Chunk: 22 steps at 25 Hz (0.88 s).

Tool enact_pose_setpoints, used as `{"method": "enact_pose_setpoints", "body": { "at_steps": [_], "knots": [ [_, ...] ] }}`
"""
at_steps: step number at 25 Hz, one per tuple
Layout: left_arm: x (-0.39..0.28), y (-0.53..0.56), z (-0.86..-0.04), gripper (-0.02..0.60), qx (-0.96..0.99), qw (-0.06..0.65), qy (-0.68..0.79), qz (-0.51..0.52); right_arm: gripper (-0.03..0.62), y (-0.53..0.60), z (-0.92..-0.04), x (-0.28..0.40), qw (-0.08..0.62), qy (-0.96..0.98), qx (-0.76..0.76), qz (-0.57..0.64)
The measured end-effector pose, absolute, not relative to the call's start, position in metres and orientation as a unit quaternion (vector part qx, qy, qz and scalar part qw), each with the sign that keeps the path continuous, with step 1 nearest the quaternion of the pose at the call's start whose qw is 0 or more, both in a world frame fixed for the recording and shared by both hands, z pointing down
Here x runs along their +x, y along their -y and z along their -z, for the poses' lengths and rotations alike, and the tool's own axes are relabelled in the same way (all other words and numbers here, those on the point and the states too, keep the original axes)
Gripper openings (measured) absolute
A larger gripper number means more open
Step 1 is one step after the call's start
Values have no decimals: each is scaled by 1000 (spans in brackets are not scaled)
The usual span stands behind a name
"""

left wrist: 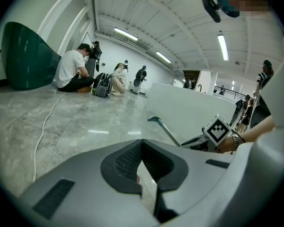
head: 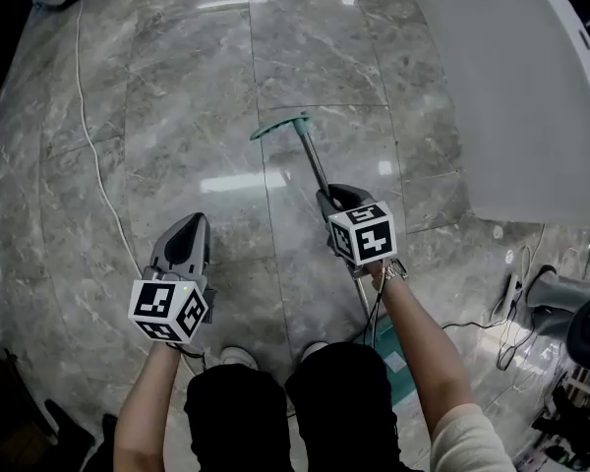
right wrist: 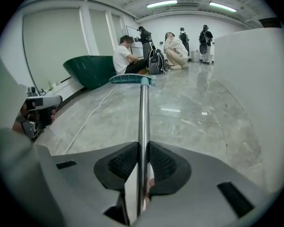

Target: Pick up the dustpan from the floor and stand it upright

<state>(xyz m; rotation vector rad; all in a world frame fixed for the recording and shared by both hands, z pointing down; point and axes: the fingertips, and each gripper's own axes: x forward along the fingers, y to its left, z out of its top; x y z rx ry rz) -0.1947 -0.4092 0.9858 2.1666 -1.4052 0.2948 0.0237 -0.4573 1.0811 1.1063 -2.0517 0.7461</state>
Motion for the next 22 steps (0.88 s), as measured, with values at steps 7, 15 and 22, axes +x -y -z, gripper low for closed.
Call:
{"method": "enact_pose_setpoints", "body": {
  "at_steps": [7,15,22],
  "knots": [
    [-187,361,-833,9,815,256,508,-110,92,400,-927,36,342,795,422,-272],
    [-140,300,-685,9,830,253,483,-113,92,314,-800,80,343,783,440,-276],
    [-95,234,-624,9,835,247,480,-107,92,234,-748,118,326,788,451,-264]
  ]
}}
